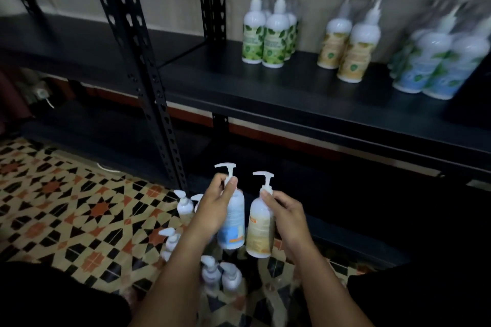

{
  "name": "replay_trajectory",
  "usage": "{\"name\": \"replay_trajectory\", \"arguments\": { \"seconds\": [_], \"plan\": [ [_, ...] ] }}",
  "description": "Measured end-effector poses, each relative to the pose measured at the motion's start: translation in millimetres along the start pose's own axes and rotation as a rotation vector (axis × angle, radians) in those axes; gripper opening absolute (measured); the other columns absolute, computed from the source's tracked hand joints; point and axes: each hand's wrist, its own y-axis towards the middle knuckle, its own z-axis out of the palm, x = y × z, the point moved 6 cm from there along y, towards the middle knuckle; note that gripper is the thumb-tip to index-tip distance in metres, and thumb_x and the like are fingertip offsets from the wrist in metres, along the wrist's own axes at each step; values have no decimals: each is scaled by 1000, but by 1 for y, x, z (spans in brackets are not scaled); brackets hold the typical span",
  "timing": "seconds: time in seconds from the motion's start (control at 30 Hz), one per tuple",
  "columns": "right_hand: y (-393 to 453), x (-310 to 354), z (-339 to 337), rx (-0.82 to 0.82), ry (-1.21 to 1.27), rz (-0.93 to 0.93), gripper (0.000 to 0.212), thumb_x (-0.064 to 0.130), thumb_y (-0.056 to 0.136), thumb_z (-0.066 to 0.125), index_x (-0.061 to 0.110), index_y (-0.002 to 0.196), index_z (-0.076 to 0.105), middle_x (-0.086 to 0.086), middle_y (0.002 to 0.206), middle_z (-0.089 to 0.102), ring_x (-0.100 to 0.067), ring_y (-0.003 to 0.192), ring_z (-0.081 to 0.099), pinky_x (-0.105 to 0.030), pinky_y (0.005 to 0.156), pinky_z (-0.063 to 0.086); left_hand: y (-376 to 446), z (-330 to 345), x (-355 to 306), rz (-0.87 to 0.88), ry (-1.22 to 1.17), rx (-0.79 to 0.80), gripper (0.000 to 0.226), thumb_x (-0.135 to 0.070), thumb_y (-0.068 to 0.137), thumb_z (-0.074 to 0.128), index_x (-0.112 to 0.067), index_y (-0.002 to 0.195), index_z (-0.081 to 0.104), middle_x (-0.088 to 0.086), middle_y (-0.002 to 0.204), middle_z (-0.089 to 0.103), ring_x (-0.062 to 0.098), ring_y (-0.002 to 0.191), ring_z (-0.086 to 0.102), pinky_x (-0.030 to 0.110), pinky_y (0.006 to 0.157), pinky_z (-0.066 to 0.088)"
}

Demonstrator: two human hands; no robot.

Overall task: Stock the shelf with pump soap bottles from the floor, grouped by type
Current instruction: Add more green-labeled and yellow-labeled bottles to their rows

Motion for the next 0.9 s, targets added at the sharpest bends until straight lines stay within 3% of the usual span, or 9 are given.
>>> {"name": "replay_trajectory", "arguments": {
  "seconds": [0.13,0.2,0.27,0.43,0.53,0.63,0.7,0.83,0.9],
  "plan": [
    [-12,23,-2,-130,-40,-35,37,42,100,62,7,93,69,-11,78,67,-15,73,61,-34,71,50,-22,10,-18,-25,45,-149,47,-63,100,45,-17,91,46,-3,66,40,12,60,43,36,66,40],
    [-20,34,-7,-196,-173,-99,41,46,103,54,10,90,67,-10,81,66,-11,75,60,-33,72,49,-33,14,-28,-3,41,-189,47,-67,95,53,-21,89,47,-5,63,45,13,58,47,36,64,42],
    [-29,44,-13,-247,-272,-130,46,50,103,50,9,85,61,-3,75,59,-11,71,56,-25,62,43,-39,17,-32,-4,46,-188,51,-72,83,70,-26,92,49,0,71,60,17,66,62,38,66,50],
    [-29,36,-26,-220,-327,-7,68,69,69,82,14,92,51,-4,96,67,-21,85,66,-28,67,50,-36,20,-32,-35,140,-140,59,-55,66,87,-40,104,44,3,102,62,22,90,67,40,72,58],
    [-28,31,-27,-199,-311,-6,66,62,55,91,20,87,51,-9,93,64,-20,76,62,-34,62,51,-37,20,-34,-68,196,-159,56,-41,66,85,-33,99,40,3,105,52,20,88,61,35,65,50],
    [-28,35,-31,-193,-240,-2,62,52,50,95,20,85,54,-8,93,66,-21,76,66,-35,62,55,-40,20,-32,-28,165,-171,60,-40,59,85,-23,85,34,7,82,44,17,67,44,35,58,38],
    [-31,40,-32,-169,-170,-15,57,35,54,98,15,89,56,-4,83,68,-18,69,65,-36,63,56,-42,20,-31,1,132,-179,62,-37,61,88,-23,80,30,6,77,35,18,65,34,38,57,35],
    [-34,41,-38,-193,-117,-36,56,28,51,102,24,95,68,-5,95,74,-23,80,75,-44,69,64,-40,14,-33,13,-16,-159,63,-42,60,91,-20,81,36,4,76,44,19,66,47,47,61,51],
    [-35,42,-37,-159,-81,-67,46,27,59,100,24,96,72,-4,95,76,-24,86,76,-46,74,64,-40,12,-33,25,-94,-144,59,-40,64,93,-17,83,42,11,82,53,20,71,55,46,67,54]
  ]
}}
